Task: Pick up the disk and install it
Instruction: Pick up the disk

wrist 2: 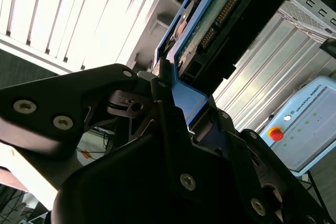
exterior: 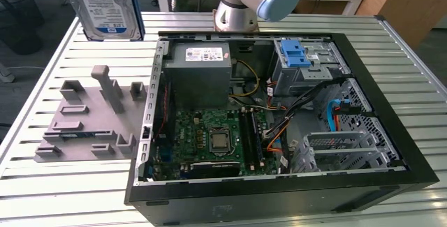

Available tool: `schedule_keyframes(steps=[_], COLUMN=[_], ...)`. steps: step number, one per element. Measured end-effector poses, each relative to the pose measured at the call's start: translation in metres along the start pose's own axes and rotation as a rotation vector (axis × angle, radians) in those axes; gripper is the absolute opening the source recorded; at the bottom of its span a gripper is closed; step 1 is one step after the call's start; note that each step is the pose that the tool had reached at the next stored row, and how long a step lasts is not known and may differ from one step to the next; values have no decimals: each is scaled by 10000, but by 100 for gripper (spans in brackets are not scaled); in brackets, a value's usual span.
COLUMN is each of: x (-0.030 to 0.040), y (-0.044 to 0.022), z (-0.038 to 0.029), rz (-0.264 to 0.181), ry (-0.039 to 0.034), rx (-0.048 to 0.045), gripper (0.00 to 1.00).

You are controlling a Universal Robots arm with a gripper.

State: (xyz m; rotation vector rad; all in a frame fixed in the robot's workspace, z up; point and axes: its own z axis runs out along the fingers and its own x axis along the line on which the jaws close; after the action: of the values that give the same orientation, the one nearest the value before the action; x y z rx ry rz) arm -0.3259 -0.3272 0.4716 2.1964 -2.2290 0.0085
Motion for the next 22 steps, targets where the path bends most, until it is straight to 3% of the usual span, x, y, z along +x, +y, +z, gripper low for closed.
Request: schedule_keyframes(steps=[15, 16, 22], x=[-1, -3, -3], y=[-74, -188, -211], z=[0, -1, -1], rz=[0, -1, -1], ry=[0, 0, 0], rx=[0, 0, 0], gripper=[36, 36, 36])
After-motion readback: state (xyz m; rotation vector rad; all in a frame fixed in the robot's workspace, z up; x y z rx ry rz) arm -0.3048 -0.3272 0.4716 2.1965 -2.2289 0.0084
